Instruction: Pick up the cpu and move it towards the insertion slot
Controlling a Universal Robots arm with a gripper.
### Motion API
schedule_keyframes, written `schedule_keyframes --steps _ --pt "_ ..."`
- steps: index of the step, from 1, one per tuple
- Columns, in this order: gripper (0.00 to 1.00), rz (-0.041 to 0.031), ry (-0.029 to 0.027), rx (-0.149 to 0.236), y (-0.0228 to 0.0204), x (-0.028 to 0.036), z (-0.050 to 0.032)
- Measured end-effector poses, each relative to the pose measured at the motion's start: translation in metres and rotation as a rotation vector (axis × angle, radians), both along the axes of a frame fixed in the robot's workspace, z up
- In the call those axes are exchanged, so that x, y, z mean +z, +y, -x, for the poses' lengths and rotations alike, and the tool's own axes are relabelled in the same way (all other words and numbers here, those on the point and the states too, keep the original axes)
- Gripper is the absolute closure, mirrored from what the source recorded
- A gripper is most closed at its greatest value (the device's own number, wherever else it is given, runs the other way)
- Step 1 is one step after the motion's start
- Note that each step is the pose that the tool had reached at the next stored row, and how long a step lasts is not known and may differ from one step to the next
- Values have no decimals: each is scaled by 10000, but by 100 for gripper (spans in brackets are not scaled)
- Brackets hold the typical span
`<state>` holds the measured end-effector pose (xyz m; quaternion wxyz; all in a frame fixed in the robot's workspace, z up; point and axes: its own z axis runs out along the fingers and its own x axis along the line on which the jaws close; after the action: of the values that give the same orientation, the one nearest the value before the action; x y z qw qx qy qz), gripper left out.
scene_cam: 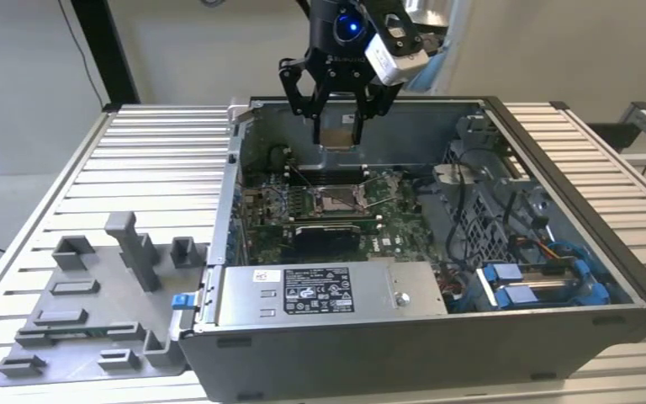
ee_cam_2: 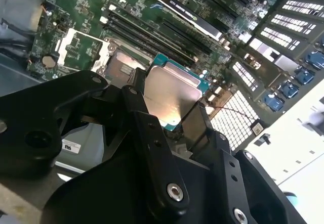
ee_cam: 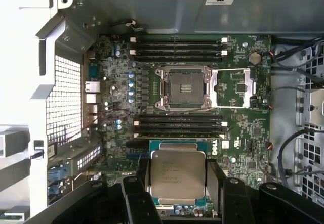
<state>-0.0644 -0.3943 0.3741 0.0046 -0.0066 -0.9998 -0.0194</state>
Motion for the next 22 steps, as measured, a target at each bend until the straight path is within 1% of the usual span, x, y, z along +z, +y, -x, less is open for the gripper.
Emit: schedule_keyframes --steps 6,8,10,12,13,14,18,20,22 --pt "100 -2 -1 -1 1 -2 0" --pt "100 -1 0 -1 3 -17 0" --pt "100 -3 1 -2 9 -44 1" --pt "100 -22 -1 -2 28 -64 1" --pt "100 -31 -4 0 47 -74 0" --pt "100 -36 -9 0 77 -85 0" --pt "100 -54 -23 -1 227 -130 0" --pt "100 -78 -28 0 294 -146 -2" --pt "100 -110 -36 -1 343 -158 -12"
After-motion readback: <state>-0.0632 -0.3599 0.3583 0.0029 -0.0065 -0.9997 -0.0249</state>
